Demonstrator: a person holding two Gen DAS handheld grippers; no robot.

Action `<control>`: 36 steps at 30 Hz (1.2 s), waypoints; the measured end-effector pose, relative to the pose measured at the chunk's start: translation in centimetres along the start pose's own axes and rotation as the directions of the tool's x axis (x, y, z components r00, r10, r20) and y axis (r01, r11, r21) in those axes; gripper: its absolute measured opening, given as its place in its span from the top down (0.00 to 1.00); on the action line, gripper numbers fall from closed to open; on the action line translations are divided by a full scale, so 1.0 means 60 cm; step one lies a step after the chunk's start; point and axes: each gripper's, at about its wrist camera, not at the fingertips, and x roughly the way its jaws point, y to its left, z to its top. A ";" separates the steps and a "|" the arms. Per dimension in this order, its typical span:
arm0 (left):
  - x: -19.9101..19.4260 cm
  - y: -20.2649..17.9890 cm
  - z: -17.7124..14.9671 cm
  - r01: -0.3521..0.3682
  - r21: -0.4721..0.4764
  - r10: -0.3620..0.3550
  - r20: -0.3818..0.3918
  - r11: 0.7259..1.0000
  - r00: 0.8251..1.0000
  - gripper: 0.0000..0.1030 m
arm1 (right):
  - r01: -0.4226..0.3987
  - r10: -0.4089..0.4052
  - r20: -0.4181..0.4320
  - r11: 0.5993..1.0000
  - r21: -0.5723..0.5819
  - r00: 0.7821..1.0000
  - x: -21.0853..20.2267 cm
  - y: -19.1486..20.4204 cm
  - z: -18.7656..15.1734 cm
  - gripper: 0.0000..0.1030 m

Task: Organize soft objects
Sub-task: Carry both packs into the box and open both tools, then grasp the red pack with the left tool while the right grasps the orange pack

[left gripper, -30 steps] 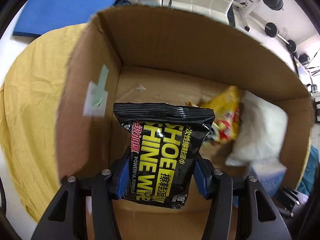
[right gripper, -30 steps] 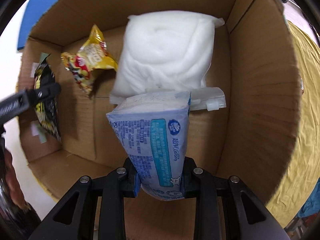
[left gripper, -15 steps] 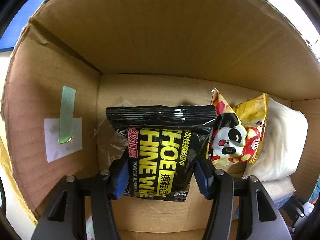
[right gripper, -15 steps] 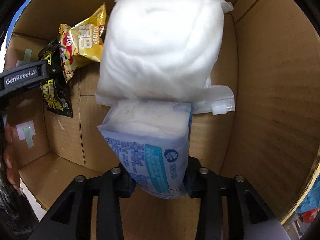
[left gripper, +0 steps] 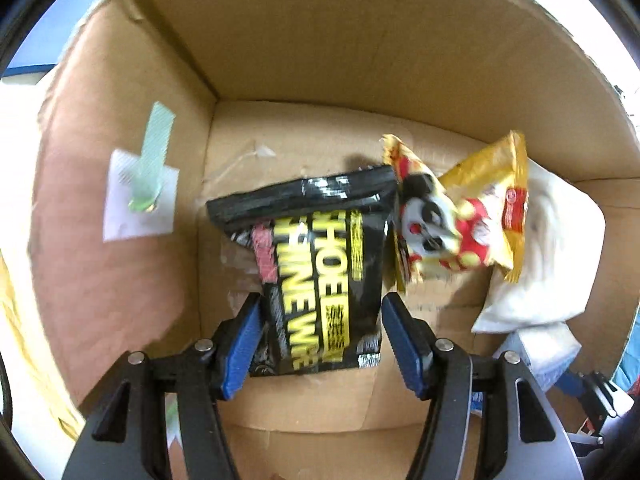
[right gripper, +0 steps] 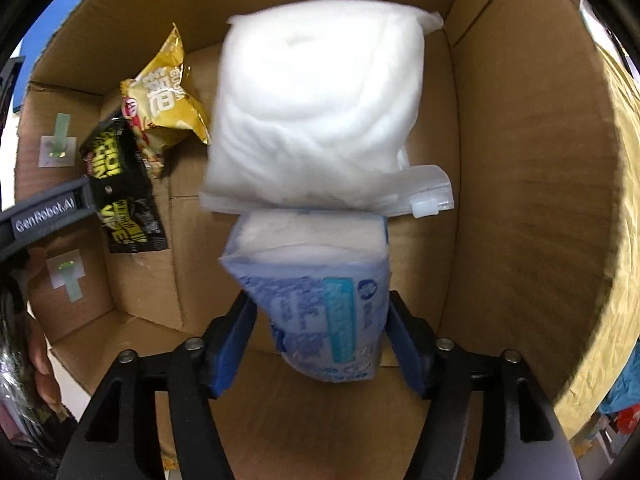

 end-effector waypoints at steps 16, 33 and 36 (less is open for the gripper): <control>-0.148 -0.026 -0.130 0.074 0.037 -0.079 0.173 0.997 0.982 0.32 | 0.051 -0.045 0.156 0.998 -0.038 0.987 -0.115 0.011 -0.051 0.08; -0.285 0.003 -0.232 0.054 0.040 -0.065 0.381 0.998 0.922 0.03 | 0.082 -0.060 0.346 0.995 -0.048 0.936 -0.229 0.013 -0.173 0.00; -0.303 -0.002 -0.253 0.056 0.041 -0.068 0.398 0.998 0.915 0.03 | 0.083 -0.057 0.385 0.995 -0.052 0.921 -0.260 0.014 -0.207 0.00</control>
